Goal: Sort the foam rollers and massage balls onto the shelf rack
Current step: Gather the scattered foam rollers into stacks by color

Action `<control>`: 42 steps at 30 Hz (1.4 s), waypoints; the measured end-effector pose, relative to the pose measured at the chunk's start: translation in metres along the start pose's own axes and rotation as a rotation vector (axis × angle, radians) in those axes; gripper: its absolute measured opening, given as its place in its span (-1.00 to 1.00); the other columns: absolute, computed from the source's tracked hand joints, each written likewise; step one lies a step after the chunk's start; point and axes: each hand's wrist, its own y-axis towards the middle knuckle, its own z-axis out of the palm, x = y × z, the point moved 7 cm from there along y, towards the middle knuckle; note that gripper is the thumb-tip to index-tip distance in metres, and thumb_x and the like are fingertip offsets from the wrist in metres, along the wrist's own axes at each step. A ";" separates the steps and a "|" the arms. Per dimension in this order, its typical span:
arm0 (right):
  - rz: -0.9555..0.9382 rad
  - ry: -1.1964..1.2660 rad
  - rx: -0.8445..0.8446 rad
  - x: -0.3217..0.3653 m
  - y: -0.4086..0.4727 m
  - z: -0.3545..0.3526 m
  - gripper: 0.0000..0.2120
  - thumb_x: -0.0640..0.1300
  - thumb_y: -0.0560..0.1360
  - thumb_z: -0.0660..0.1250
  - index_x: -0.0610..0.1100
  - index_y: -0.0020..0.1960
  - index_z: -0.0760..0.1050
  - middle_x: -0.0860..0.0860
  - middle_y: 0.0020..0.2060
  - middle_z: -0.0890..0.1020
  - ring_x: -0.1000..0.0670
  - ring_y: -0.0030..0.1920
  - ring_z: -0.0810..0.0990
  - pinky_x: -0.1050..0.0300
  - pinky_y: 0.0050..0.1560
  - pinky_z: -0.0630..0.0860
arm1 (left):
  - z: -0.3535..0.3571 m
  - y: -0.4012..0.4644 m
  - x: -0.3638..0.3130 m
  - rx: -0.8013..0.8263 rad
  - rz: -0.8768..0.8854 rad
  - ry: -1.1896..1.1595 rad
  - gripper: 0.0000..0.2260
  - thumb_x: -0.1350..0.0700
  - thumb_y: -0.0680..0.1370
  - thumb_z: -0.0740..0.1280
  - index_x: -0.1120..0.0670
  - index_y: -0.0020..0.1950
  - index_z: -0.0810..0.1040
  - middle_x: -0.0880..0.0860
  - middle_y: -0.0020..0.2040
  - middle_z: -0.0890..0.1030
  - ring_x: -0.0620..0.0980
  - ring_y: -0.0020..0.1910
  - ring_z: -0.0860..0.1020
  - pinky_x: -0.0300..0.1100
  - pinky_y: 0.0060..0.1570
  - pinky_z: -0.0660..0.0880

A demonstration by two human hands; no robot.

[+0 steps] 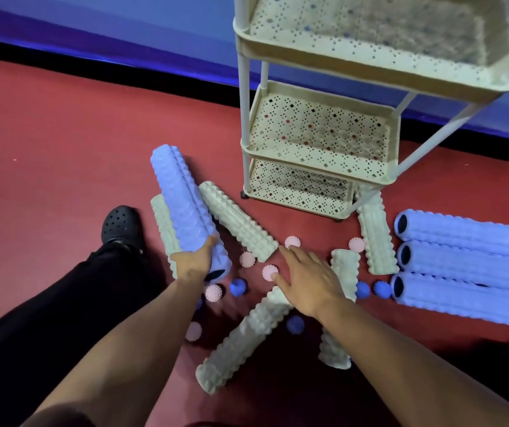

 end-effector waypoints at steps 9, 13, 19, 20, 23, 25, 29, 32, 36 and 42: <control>-0.086 0.008 -0.231 0.047 -0.074 -0.091 -0.37 0.23 0.63 0.11 0.04 0.62 0.06 0.05 0.59 0.18 -0.05 0.56 0.18 -0.04 0.53 0.13 | -0.082 -0.104 -0.040 -0.085 0.193 0.020 0.16 -0.33 0.30 0.54 0.33 0.53 0.02 0.28 0.41 0.43 0.25 0.31 0.49 0.04 0.27 0.45; -0.109 -0.017 -0.315 0.062 -0.105 -0.126 -0.37 0.23 0.63 0.11 0.01 0.62 0.09 0.02 0.58 0.22 -0.07 0.55 0.22 -0.06 0.53 0.17 | -0.115 -0.145 -0.060 -0.084 0.343 0.045 0.12 -0.47 0.13 0.51 0.25 0.36 0.19 0.20 0.18 0.59 0.19 0.09 0.59 0.09 0.16 0.54; -0.161 0.038 -0.447 0.089 -0.161 -0.180 -0.36 0.24 0.63 0.11 0.02 0.62 0.08 0.03 0.58 0.22 -0.06 0.55 0.23 -0.11 0.51 0.24 | -0.161 -0.224 -0.088 -0.105 0.589 -0.091 -0.17 -0.26 0.33 0.57 0.20 0.30 0.26 0.10 0.07 0.53 0.09 0.01 0.52 -0.06 -0.01 0.39; -0.175 0.052 -0.473 0.094 -0.169 -0.189 -0.36 0.24 0.63 0.11 0.01 0.62 0.09 0.03 0.58 0.23 -0.07 0.54 0.24 -0.11 0.50 0.25 | -0.166 -0.235 -0.091 -0.099 0.637 -0.117 -0.22 -0.24 0.34 0.57 0.17 0.27 0.26 0.08 0.06 0.54 0.09 0.02 0.54 -0.07 -0.01 0.40; -0.205 0.110 -0.545 0.108 -0.193 -0.216 -0.37 0.25 0.62 0.13 0.02 0.60 0.12 0.04 0.56 0.25 -0.08 0.53 0.27 -0.09 0.49 0.28 | -0.176 -0.267 -0.096 -0.048 0.762 -0.206 -0.27 -0.22 0.33 0.58 0.10 0.25 0.28 -0.02 0.05 0.57 -0.01 0.00 0.61 -0.10 -0.03 0.50; -0.216 0.139 -0.586 0.117 -0.207 -0.231 -0.37 0.26 0.62 0.14 0.02 0.60 0.13 0.03 0.55 0.27 -0.11 0.52 0.29 -0.08 0.46 0.28 | -0.180 -0.289 -0.099 -0.008 0.845 -0.256 -0.30 -0.17 0.34 0.60 0.08 0.25 0.30 -0.06 0.06 0.57 -0.09 0.01 0.62 -0.18 -0.04 0.53; -0.235 0.288 -0.647 0.131 -0.233 -0.256 -0.32 0.30 0.60 0.16 0.07 0.62 0.08 0.03 0.56 0.26 -0.11 0.51 0.32 -0.11 0.38 0.34 | -0.180 -0.334 -0.106 0.044 0.985 -0.257 -0.34 -0.16 0.36 0.59 0.04 0.24 0.32 -0.16 0.05 0.55 -0.17 0.04 0.60 -0.19 -0.01 0.51; -0.252 0.444 -0.659 0.134 -0.245 -0.270 -0.23 0.37 0.55 0.18 0.08 0.63 0.01 0.02 0.57 0.25 -0.11 0.51 0.32 -0.15 0.42 0.34 | -0.174 -0.364 -0.112 0.079 1.074 -0.223 -0.34 -0.17 0.34 0.60 -0.01 0.23 0.31 -0.19 0.07 0.55 -0.19 0.05 0.60 -0.16 0.01 0.53; -0.294 0.810 -0.673 0.120 -0.264 -0.286 -0.14 0.32 0.54 0.27 0.04 0.63 -0.10 -0.01 0.52 0.35 -0.05 0.41 0.44 -0.07 0.38 0.38 | -0.162 -0.398 -0.119 0.103 1.192 -0.108 -0.32 -0.25 0.26 0.58 -0.09 0.20 0.30 -0.20 0.08 0.58 -0.23 0.03 0.61 -0.13 0.03 0.55; -0.203 1.069 -0.845 0.050 -0.299 -0.304 -0.07 0.24 0.51 0.38 -0.11 0.61 -0.07 -0.07 0.50 0.35 -0.08 0.46 0.38 0.09 0.37 0.30 | -0.121 -0.450 -0.127 0.222 1.371 0.126 -0.34 -0.14 0.28 0.63 -0.10 0.21 0.33 -0.22 -0.01 0.63 -0.31 -0.06 0.61 -0.22 -0.08 0.58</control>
